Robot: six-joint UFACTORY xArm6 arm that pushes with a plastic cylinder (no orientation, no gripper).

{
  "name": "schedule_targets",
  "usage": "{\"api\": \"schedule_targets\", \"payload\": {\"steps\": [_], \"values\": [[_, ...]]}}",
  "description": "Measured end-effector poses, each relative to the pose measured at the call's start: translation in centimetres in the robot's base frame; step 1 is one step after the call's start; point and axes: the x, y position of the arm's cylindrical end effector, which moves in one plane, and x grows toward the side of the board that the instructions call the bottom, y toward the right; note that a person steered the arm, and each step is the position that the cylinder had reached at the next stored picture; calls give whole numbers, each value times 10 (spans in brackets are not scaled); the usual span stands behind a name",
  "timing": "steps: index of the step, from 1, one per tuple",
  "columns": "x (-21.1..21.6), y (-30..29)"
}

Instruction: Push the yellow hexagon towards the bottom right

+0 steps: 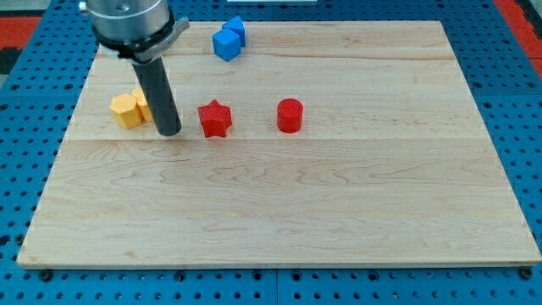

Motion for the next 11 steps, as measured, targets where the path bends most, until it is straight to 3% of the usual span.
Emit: {"api": "schedule_targets", "payload": {"steps": [2, 3, 7, 8, 9, 10, 11], "values": [[0, 153], [5, 94], [6, 47], [-42, 54], [-79, -5], [-69, -68], [-29, -71]]}}
